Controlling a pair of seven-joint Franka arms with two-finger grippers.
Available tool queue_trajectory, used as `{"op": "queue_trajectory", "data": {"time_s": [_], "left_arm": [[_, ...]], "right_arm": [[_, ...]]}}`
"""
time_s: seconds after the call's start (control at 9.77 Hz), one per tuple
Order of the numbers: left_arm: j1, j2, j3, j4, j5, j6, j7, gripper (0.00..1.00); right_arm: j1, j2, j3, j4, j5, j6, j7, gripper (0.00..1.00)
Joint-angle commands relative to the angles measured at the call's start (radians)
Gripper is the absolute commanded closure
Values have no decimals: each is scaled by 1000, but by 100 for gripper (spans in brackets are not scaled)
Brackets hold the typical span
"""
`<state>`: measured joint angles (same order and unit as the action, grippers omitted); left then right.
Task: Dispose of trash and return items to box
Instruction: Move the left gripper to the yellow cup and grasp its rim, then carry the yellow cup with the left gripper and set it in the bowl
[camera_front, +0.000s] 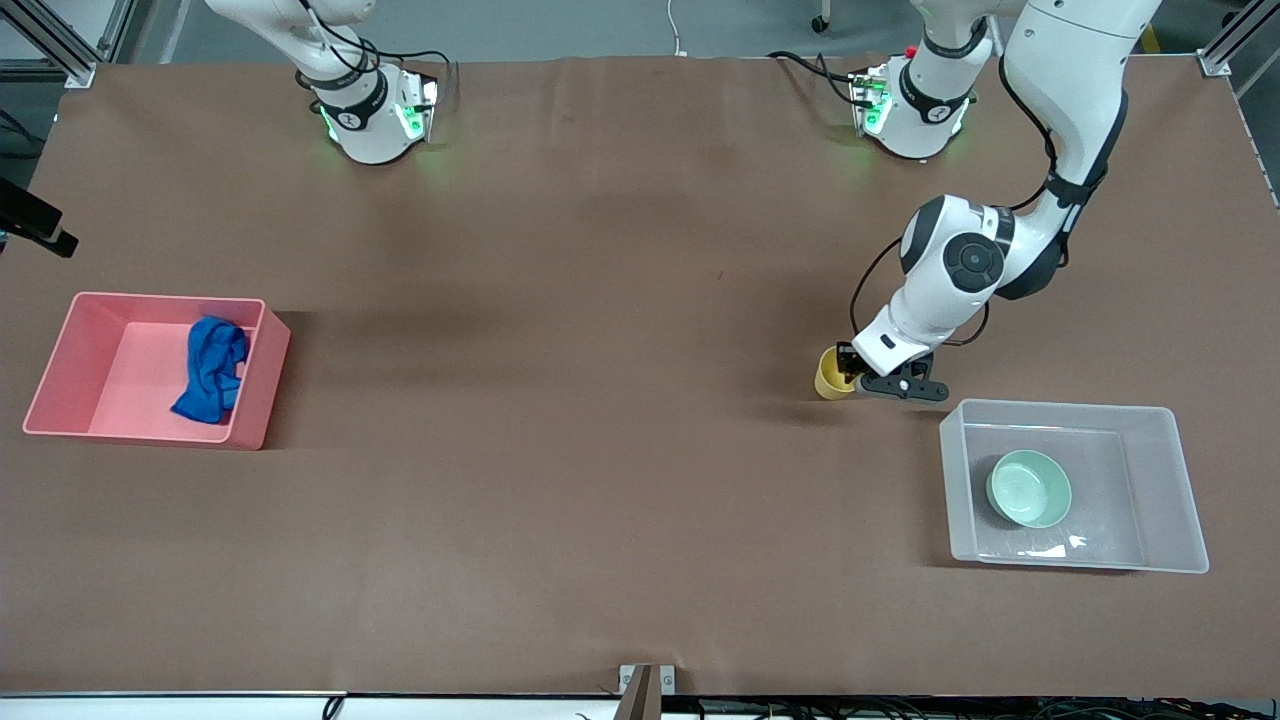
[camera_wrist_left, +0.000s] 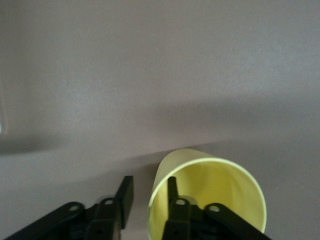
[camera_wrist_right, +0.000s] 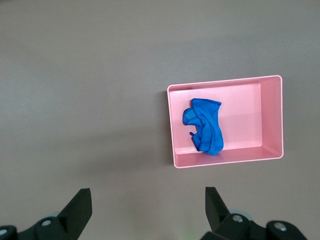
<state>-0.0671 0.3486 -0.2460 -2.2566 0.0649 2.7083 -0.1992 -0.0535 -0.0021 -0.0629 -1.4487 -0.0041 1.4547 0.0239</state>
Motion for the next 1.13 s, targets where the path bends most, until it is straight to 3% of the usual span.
{"op": "queue_trajectory", "data": {"time_s": [0.0,0.31,0.41,0.61,0.72,1.02], "left_arm": [[3,20,-1,17,29,-2,-31,100],[10,-57,23,28,20,-51,-25,100],[13,-74,63,91,20,-129,-11,100],[16,-56,129,315,15,-342,7,100],[17,-31,166,397,1,-390,44,100],[18,59,319,511,-147,-401,323,100]], "right_arm": [[-6,5,8,17,-10,-17,-2,0],[-8,5,8,14,-10,-16,-2,0],[-8,5,8,13,-8,-14,-2,0],[-8,5,8,13,-7,-14,-2,0],[-8,5,8,13,-7,-14,-2,0],[-8,5,8,13,-7,-14,-2,0]]}}
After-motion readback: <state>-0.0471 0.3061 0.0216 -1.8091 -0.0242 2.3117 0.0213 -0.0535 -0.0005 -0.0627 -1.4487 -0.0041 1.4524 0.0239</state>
